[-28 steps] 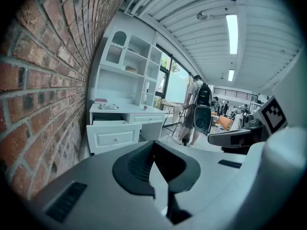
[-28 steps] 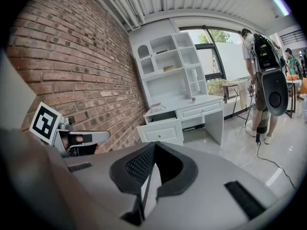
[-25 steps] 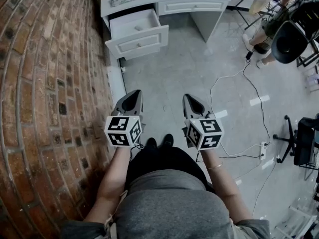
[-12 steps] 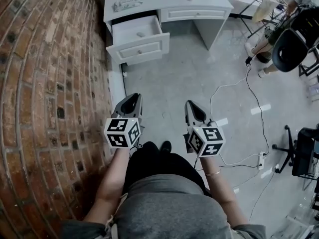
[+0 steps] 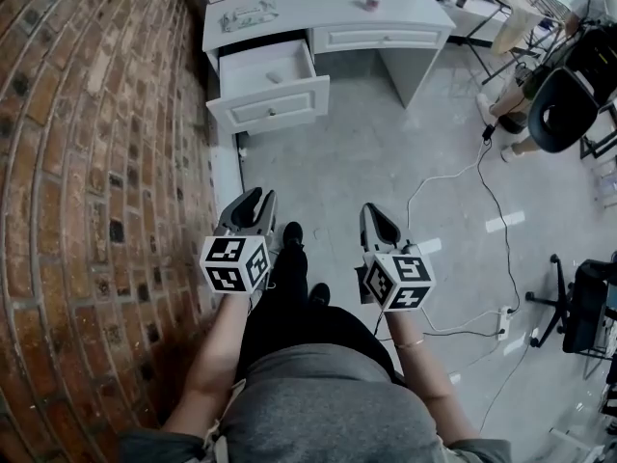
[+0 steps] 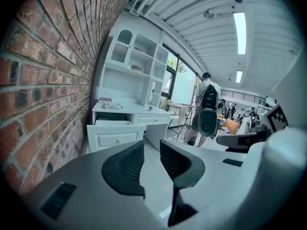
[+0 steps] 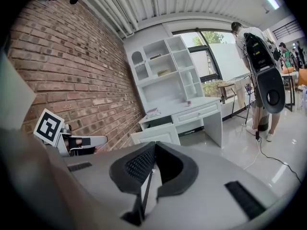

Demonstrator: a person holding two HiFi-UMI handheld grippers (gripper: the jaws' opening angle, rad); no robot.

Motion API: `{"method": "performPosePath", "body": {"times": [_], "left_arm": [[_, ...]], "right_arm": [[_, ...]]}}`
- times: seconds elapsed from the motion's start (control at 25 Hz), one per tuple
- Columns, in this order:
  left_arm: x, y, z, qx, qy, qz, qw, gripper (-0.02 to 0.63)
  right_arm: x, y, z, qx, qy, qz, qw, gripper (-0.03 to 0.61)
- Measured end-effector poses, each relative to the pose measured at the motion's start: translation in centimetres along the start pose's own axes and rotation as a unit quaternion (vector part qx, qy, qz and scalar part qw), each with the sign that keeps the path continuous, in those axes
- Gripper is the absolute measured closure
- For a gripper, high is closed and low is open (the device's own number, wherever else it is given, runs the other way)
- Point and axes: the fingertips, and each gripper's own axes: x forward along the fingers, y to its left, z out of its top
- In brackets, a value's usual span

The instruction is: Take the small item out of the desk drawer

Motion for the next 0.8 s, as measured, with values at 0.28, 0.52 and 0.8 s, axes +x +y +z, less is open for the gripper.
{"method": "performPosePath", "body": {"times": [0.28,0.52,0.8], "left_arm": [[3.1,2.3,1.3,0.003,0.001,0.002,1.0000,0.476],[7.3,5.3,3.3,0.002,0.001,0.007,1.0000,0.427],[12.8,10.9,6.2,-0.007,0.015,0.018,0.9997,0.402]], "right_arm": [[3.3,-1.0,0.2,0.007,0.017,-0.010,1.000,0.572],[8.5,-1.5,1.8,0.007,0.027,-0.006,1.000,0.572],[16.0,-1.4,4.3,0.008,0.042,-0.006,0.999,0.572]]}}
